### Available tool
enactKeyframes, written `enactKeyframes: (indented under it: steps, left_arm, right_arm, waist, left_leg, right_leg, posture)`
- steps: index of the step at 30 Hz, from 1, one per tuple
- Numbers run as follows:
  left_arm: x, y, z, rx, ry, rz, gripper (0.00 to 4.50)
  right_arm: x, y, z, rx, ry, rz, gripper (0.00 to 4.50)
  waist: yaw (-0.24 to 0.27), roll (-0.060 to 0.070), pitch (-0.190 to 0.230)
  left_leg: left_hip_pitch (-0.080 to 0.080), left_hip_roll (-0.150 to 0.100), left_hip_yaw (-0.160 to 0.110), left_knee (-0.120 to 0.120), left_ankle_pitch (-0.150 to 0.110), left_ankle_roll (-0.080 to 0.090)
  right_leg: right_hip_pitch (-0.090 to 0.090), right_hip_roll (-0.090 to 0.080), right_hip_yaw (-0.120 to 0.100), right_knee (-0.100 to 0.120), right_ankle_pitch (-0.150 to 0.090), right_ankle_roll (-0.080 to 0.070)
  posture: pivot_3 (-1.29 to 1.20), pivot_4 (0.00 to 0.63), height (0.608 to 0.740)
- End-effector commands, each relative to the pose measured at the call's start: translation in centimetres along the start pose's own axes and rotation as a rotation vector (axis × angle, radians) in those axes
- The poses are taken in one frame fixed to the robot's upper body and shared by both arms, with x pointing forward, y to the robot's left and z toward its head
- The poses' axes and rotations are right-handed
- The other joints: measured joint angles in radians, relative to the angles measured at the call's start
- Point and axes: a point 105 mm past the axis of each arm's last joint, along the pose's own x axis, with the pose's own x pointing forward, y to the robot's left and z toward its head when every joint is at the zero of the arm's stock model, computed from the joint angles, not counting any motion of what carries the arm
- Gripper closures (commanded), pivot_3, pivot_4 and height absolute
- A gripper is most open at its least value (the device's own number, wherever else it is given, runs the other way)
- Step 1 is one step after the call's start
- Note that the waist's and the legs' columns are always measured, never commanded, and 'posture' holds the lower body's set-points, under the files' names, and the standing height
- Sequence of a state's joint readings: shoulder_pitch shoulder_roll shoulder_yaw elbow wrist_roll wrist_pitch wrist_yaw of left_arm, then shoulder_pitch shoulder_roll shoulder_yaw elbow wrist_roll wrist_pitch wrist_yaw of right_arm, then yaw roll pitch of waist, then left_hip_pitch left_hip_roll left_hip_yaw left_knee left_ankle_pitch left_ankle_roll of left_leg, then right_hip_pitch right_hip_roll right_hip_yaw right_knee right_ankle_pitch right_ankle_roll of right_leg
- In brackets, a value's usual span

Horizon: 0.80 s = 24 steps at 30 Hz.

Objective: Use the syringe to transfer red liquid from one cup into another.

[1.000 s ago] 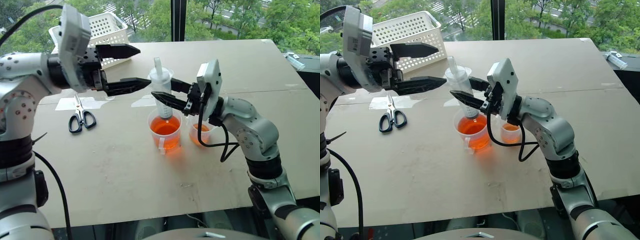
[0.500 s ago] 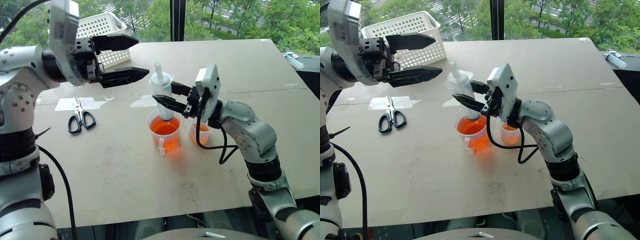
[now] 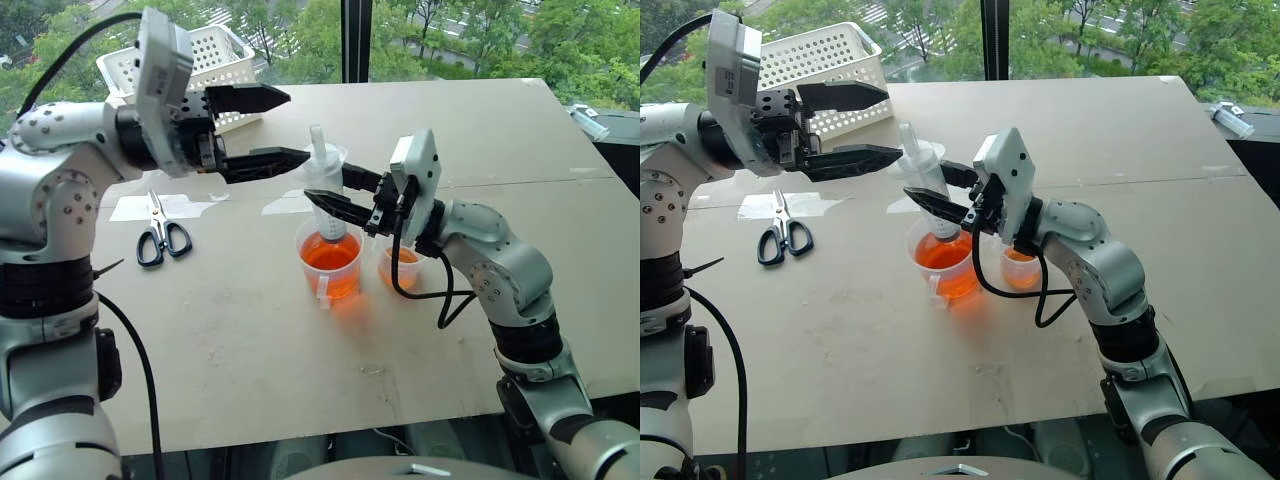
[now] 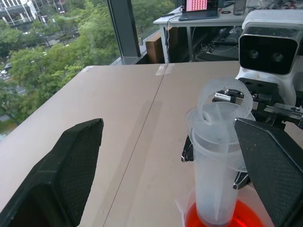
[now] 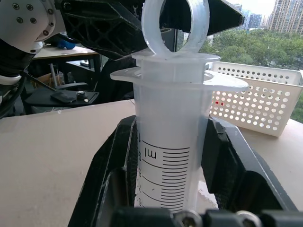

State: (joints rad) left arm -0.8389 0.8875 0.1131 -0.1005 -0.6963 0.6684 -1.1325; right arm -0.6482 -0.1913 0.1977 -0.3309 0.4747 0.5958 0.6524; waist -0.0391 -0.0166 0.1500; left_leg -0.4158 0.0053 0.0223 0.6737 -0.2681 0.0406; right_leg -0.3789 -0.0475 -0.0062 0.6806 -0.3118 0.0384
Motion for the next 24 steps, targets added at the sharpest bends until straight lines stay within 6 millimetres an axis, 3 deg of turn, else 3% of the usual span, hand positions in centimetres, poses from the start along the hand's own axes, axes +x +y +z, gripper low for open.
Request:
enactKeyframes:
  steps: [1, 6, 12, 24]
  left_arm:
    - [0.5, 0.2, 1.1, 0.039, -0.042, -0.003, 0.0]
    - [1.0, 0.1, 1.0, 0.034, -0.047, -0.024, 1.63]
    - [1.5, -0.3, 1.1, 0.035, -0.058, -0.053, 4.35]
    - [1.7, 0.2, 1.7, 0.053, -0.094, -0.016, 4.44]
  right_arm:
    - [0.3, 0.9, 0.7, -0.043, -0.021, 0.05, 3.06]
    - [0.6, 1.1, 0.3, -0.053, -0.006, 0.061, 3.06]
    - [0.8, 0.9, 0.3, -0.049, -0.016, 0.046, 3.06]
    - [0.9, 0.5, -1.0, -0.009, -0.008, 0.006, 3.06]
  waist:
    - [0.0, 0.0, 0.0]
    - [-0.002, 0.0, 0.0]
    - [-0.001, 0.0, 0.0]
    - [0.0, 0.0, 0.0]
  left_leg:
    - [0.0, 0.0, 0.0, 0.0, 0.0, 0.0]
    - [0.0, 0.0, 0.0, 0.0, 0.0, 0.0]
    - [0.0, 0.0, 0.0, 0.001, 0.0, 0.0]
    - [0.0, 0.0, 0.0, 0.001, 0.0, 0.0]
  right_leg:
    - [0.0, 0.0, 0.0, 0.0, 0.0, 0.0]
    - [0.0, 0.0, 0.0, 0.0, 0.0, 0.0]
    - [0.0, 0.0, 0.0, 0.0, 0.0, 0.0]
    - [0.0, 0.0, 0.0, 0.001, 0.0, 0.0]
  posture:
    - [0.0, 0.15, 0.74]
    - [0.0, 0.15, 0.74]
    - [0.0, 0.15, 0.74]
    - [0.0, 0.15, 0.74]
